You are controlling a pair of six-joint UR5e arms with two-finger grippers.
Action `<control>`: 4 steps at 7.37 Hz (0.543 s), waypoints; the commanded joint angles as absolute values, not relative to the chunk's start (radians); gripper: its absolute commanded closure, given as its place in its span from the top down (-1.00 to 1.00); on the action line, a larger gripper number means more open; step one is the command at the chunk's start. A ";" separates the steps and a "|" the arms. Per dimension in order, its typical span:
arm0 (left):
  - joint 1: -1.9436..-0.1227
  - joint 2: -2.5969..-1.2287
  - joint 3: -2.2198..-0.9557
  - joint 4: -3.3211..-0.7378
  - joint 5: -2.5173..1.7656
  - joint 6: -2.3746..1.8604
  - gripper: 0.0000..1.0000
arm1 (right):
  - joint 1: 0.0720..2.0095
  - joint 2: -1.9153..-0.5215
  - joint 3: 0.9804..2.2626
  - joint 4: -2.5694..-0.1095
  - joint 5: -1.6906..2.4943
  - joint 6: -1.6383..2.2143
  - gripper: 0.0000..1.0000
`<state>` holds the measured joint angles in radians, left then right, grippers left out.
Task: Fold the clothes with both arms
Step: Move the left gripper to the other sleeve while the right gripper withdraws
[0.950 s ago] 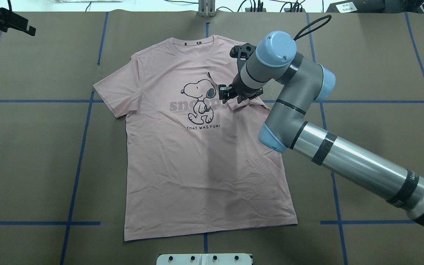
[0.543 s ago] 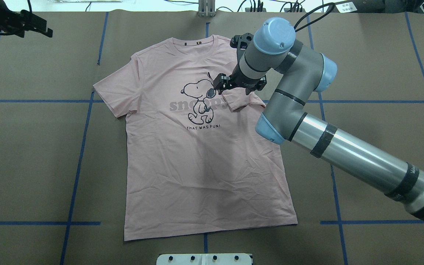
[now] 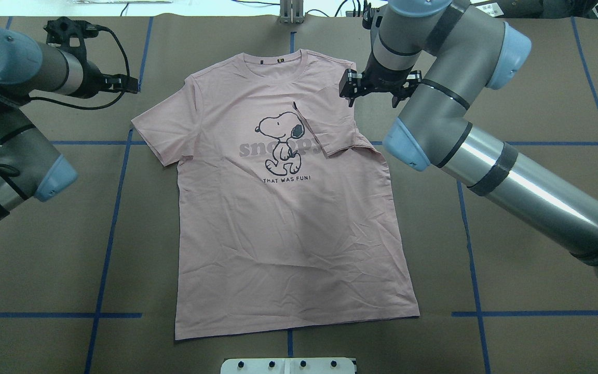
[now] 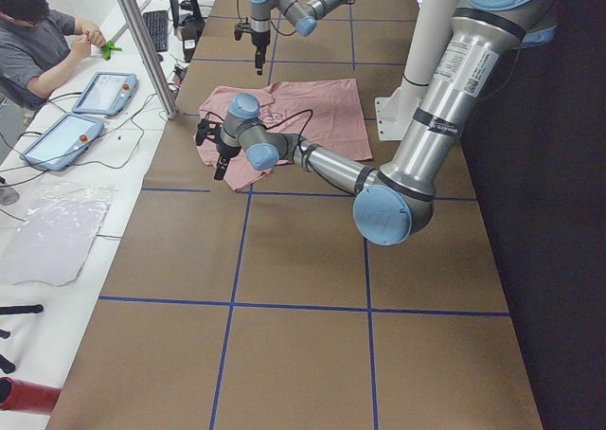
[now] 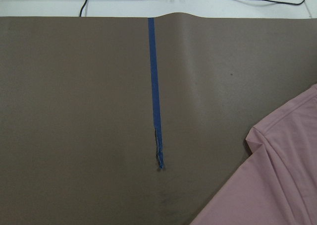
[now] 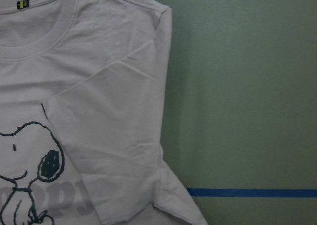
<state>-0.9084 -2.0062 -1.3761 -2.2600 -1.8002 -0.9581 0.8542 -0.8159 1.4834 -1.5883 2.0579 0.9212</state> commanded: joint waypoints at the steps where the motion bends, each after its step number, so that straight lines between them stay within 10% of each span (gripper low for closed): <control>1: -0.864 -2.022 -1.270 -2.362 -1.767 -0.973 0.88 | 0.919 -0.870 1.525 -1.611 2.107 0.841 1.00; 4: -0.833 -2.020 -1.270 -2.361 -1.767 -0.974 0.81 | 0.925 -0.885 1.526 -1.609 2.117 0.842 1.00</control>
<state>-0.8431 -2.0203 -1.2717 -2.3591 -1.7676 -0.9727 0.9227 -0.8794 1.5249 -1.6093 2.1153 0.8424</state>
